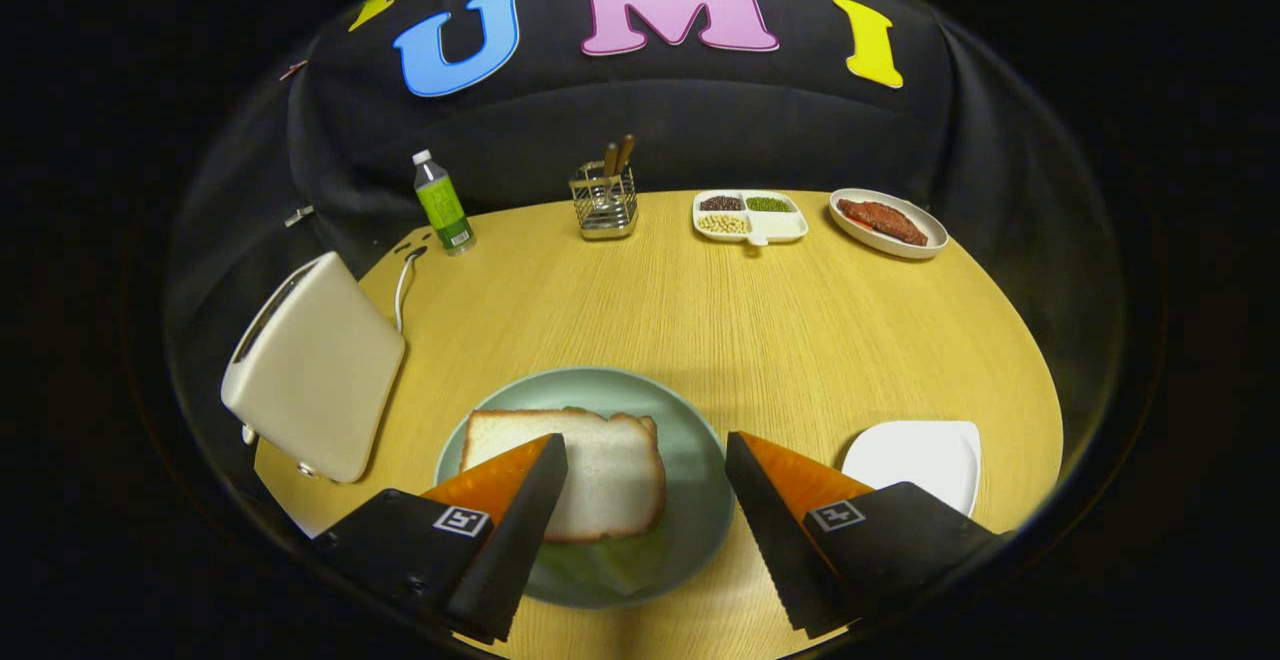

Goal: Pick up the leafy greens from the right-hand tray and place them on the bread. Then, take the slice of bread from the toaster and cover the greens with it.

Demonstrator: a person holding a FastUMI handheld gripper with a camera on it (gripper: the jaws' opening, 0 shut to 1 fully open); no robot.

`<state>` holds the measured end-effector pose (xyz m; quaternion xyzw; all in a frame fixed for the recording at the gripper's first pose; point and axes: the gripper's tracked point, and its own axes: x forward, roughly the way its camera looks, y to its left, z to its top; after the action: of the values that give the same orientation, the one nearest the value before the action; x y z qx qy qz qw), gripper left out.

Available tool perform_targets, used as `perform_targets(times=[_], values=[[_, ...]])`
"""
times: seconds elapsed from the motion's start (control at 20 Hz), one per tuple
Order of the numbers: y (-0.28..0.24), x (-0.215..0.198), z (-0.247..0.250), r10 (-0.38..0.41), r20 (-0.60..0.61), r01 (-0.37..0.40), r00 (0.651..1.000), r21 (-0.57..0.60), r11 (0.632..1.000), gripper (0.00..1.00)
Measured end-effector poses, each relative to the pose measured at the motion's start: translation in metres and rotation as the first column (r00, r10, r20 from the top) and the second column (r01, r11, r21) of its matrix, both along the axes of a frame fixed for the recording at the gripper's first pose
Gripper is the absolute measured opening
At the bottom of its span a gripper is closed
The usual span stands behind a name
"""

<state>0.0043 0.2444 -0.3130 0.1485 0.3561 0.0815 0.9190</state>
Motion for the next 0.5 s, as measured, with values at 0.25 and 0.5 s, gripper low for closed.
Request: perform_targets(times=[0.25, 0.5], values=[[-0.016, 0.01, 0.063, 0.008, 0.118, -0.007, 0.993, -0.01, 1.0, 0.99], [-0.031, 0.013, 0.126, 0.052, 0.229, -0.037, 0.972, -0.069, 0.997, 0.99]])
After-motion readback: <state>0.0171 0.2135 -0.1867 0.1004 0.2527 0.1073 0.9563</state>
